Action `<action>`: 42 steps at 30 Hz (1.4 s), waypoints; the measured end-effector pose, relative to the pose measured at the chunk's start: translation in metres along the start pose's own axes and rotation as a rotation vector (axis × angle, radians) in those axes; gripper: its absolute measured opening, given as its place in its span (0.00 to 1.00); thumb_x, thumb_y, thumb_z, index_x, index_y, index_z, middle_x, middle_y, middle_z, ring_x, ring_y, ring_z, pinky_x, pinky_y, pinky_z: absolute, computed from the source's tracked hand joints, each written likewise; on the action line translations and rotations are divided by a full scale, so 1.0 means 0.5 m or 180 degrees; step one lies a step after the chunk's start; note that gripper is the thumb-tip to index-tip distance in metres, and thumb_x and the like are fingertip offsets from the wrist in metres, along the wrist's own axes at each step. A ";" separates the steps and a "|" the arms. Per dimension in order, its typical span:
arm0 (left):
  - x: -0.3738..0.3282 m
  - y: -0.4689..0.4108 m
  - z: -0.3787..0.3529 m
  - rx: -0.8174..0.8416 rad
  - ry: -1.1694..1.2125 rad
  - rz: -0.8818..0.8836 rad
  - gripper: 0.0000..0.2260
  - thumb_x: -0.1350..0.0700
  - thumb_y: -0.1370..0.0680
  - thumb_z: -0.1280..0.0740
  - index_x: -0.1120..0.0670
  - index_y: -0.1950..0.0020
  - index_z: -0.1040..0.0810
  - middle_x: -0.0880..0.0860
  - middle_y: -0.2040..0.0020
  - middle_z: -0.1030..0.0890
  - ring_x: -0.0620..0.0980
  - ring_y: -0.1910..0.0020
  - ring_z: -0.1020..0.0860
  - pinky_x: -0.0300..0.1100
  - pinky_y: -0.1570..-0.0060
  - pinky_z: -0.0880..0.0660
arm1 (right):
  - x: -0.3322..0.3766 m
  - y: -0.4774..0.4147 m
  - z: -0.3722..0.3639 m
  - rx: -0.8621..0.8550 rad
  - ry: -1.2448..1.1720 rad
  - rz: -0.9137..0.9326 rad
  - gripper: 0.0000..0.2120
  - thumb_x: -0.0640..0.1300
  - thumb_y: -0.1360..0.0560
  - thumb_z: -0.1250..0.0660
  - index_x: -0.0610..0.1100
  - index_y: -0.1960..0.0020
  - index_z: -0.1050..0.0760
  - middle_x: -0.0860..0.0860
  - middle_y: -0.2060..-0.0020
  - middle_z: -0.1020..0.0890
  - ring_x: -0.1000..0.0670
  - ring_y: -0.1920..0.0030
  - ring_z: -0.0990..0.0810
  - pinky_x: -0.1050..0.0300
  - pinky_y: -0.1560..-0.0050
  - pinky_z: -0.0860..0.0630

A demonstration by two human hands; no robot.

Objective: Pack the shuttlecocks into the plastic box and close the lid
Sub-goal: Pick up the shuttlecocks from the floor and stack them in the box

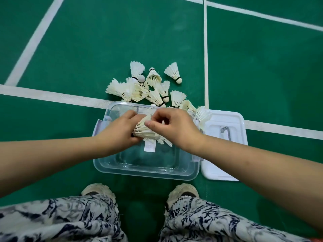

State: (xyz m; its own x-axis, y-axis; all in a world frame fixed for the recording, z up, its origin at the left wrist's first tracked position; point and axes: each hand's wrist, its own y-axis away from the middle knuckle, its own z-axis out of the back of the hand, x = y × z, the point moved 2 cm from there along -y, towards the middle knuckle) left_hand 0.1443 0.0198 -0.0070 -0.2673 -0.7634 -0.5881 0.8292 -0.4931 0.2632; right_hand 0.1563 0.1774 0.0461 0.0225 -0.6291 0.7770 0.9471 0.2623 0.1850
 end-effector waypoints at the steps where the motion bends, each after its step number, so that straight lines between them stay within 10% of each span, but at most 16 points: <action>1: 0.001 0.005 -0.004 0.0045 0.0013 0.0005 0.24 0.57 0.31 0.30 0.49 0.36 0.31 0.54 0.45 0.30 0.56 0.48 0.26 0.50 0.47 0.27 | -0.001 0.001 -0.007 0.0057 -0.0009 -0.0101 0.10 0.48 0.27 0.31 0.48 0.66 0.27 0.57 0.74 0.28 0.60 0.71 0.30 0.66 0.67 0.36; 14: 0.031 0.011 0.016 -0.0206 -0.0270 0.0142 0.36 0.53 0.30 0.28 0.56 0.27 0.42 0.56 0.34 0.35 0.55 0.37 0.32 0.43 0.42 0.35 | -0.025 -0.016 -0.020 0.0110 -0.1103 -0.1289 0.11 0.38 0.30 0.33 0.45 0.71 0.25 0.52 0.74 0.26 0.54 0.71 0.31 0.63 0.70 0.35; 18: 0.058 0.002 0.061 -0.0551 -0.0317 0.0046 0.30 0.59 0.28 0.30 0.56 0.29 0.38 0.57 0.39 0.31 0.52 0.51 0.30 0.45 0.46 0.32 | -0.068 -0.011 -0.013 -0.0063 -0.1457 -0.1508 0.14 0.33 0.32 0.35 0.43 0.75 0.30 0.56 0.82 0.32 0.57 0.78 0.35 0.67 0.77 0.38; 27: 0.062 0.003 0.056 -0.0538 -0.0191 -0.0118 0.21 0.53 0.29 0.30 0.54 0.37 0.28 0.53 0.43 0.25 0.51 0.46 0.27 0.41 0.51 0.33 | -0.115 -0.009 -0.140 0.1396 0.0299 -0.1299 0.04 0.44 0.29 0.30 0.46 0.62 0.19 0.51 0.61 0.18 0.50 0.55 0.22 0.57 0.51 0.26; 42: 0.080 -0.012 0.042 -0.0360 -0.0247 -0.0253 0.20 0.50 0.27 0.32 0.54 0.38 0.31 0.55 0.46 0.23 0.54 0.47 0.28 0.43 0.53 0.34 | -0.135 -0.036 -0.240 0.2324 0.1363 -0.0993 0.15 0.44 0.22 0.42 0.38 0.43 0.23 0.42 0.42 0.20 0.43 0.42 0.24 0.53 0.42 0.27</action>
State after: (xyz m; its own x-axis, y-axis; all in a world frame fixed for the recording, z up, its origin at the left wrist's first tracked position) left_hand 0.1182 -0.0165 -0.0162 -0.3679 -0.7559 -0.5415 0.8527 -0.5065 0.1278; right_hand 0.1761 0.1273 -0.0822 0.0542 -0.9299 0.3638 0.4942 0.3416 0.7994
